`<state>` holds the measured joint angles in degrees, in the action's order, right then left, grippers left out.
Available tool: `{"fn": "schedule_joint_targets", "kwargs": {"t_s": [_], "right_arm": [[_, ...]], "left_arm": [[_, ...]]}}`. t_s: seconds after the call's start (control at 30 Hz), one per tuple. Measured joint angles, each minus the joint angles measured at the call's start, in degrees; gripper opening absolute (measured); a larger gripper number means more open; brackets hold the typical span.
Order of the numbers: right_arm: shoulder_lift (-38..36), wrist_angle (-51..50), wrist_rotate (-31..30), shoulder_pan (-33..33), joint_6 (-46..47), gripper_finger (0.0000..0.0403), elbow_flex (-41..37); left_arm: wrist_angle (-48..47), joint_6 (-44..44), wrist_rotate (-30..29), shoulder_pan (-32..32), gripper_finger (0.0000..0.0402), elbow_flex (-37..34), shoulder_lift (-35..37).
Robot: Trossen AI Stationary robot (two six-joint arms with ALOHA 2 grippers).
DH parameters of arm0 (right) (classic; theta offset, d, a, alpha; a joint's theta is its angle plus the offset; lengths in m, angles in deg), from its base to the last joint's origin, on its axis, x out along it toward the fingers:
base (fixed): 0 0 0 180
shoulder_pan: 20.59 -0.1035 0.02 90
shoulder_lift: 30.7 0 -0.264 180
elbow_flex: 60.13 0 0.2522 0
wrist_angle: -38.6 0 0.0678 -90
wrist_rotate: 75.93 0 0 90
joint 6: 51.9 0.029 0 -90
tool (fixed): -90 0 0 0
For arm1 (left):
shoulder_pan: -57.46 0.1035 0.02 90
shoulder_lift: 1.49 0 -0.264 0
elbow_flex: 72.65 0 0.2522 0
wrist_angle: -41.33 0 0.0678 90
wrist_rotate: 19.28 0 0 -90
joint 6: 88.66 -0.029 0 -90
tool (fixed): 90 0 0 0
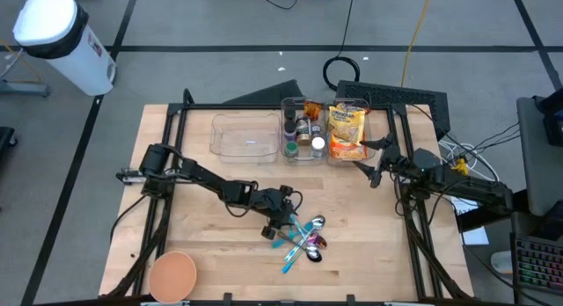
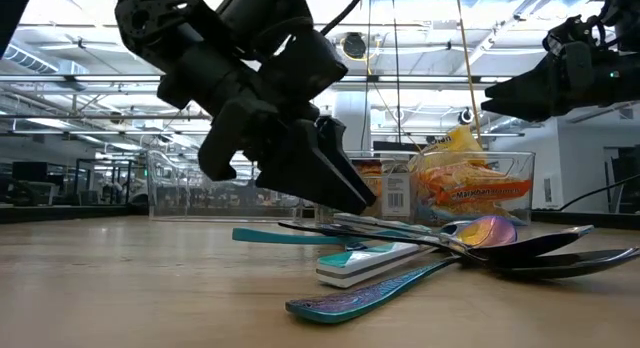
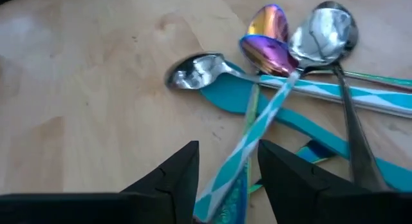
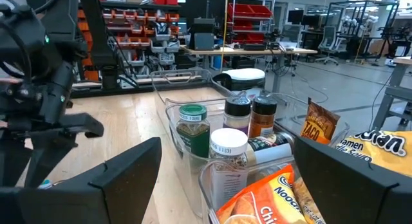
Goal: Pick & Place Food Item
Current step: Put the blue and white spoon into the left transparent bin
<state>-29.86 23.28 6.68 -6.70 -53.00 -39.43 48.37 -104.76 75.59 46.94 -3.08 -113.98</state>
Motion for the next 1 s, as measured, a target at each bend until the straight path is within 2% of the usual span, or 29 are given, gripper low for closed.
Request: {"fn": "schedule_joint_targets", "kwargs": {"t_s": [0.2, 0.47, 0.63, 0.83, 1.0], "right_arm": [[0.00, 0.02, 0.00, 0.00, 0.00, 0.0348, 0.00], [0.00, 0.01, 0.00, 0.00, 0.00, 0.0348, 0.00], [0.00, 0.02, 0.00, 0.00, 0.00, 0.0348, 0.00], [0.00, 0.02, 0.00, 0.00, 0.00, 0.0348, 0.00], [0.00, 0.02, 0.00, 0.00, 0.00, 0.0348, 0.00]], "left_arm": [[-0.64, 0.07, 2.49, 0.04, 0.0148, 0.00, -1.19], [-1.26, 0.26, 2.21, 0.06, 0.0126, -0.09, -1.24], [-2.22, 0.22, 2.20, 0.04, 0.0093, -0.04, -1.19], [-2.36, 0.25, 2.16, 0.06, 0.0035, -0.03, -1.17], [-2.45, 0.24, 2.16, 0.13, 0.0029, -0.02, -1.17]]}}
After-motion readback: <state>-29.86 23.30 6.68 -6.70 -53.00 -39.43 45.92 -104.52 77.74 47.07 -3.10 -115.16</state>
